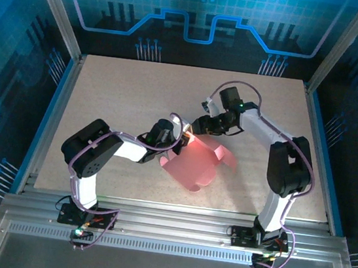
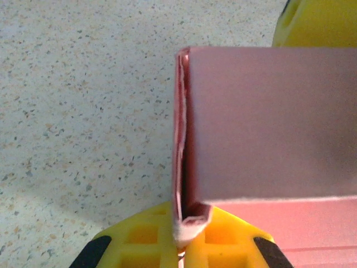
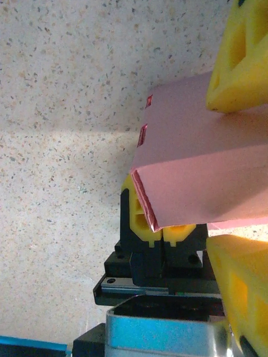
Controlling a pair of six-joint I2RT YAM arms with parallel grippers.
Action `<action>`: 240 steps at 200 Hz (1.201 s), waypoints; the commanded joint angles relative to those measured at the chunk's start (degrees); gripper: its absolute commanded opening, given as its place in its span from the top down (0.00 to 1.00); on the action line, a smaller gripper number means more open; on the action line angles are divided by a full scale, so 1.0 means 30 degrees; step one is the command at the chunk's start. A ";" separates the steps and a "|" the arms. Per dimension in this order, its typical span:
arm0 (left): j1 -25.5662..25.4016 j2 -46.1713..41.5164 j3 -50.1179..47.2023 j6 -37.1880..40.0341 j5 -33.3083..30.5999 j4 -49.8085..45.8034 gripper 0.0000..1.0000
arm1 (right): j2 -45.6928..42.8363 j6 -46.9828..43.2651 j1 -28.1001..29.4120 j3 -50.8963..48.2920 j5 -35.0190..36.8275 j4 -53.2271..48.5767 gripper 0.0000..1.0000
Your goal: Fold the paper box
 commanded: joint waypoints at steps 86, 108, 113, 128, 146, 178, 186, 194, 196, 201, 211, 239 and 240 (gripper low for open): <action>-0.0176 0.0403 -0.0018 0.0496 0.1107 0.1750 0.96 | 0.0424 0.2631 0.0726 -0.3113 -0.5107 0.4080 0.43; -0.0184 0.0360 -0.0509 0.0466 0.1329 0.2490 0.80 | 0.0239 0.2414 0.0488 -0.3075 -0.4214 0.3743 0.43; -0.0176 0.0337 -0.0558 0.0483 0.1273 0.2491 0.77 | 0.0181 0.2400 0.0413 -0.3023 -0.4100 0.3662 0.43; -0.0193 0.0200 -0.0612 0.0625 0.1066 0.2151 0.75 | -0.0071 0.2353 0.0089 -0.2849 -0.3708 0.3377 0.43; -0.0156 0.0068 -0.0725 0.0671 0.0984 0.2107 0.79 | -0.0183 0.2188 -0.0267 -0.2651 -0.3639 0.3033 0.43; -0.0154 0.0194 -0.0641 0.0458 0.0916 0.2132 0.88 | 0.0218 0.2160 -0.0101 -0.2414 -0.4033 0.2872 0.44; -0.0152 0.0292 -0.0536 0.0353 0.0902 0.2171 0.90 | 0.0289 0.2357 0.0030 -0.2507 -0.4071 0.3112 0.44; -0.0151 0.0358 -0.0527 0.0274 0.0927 0.2224 0.92 | 0.0301 0.2624 0.0114 -0.2722 -0.4125 0.3463 0.45; -0.0155 0.0403 -0.0491 0.0256 0.0947 0.2225 0.92 | 0.0313 0.2710 0.0146 -0.2795 -0.4117 0.3576 0.45; -0.0147 0.0411 -0.0494 0.0178 0.0955 0.2253 0.92 | 0.0301 0.2938 0.0192 -0.2940 -0.4211 0.3860 0.46; -0.0148 0.0449 -0.0469 0.0067 0.0953 0.2376 0.93 | 0.0310 0.3373 0.0307 -0.3301 -0.4334 0.4396 0.46; -0.0148 0.0400 -0.0368 -0.0101 0.0902 0.2355 0.93 | 0.0525 0.4190 0.1030 -0.3974 -0.4668 0.5435 0.47; -0.0147 0.0394 -0.0360 -0.0111 0.0899 0.2363 0.93 | 0.0548 0.4216 0.1052 -0.4007 -0.4685 0.5476 0.47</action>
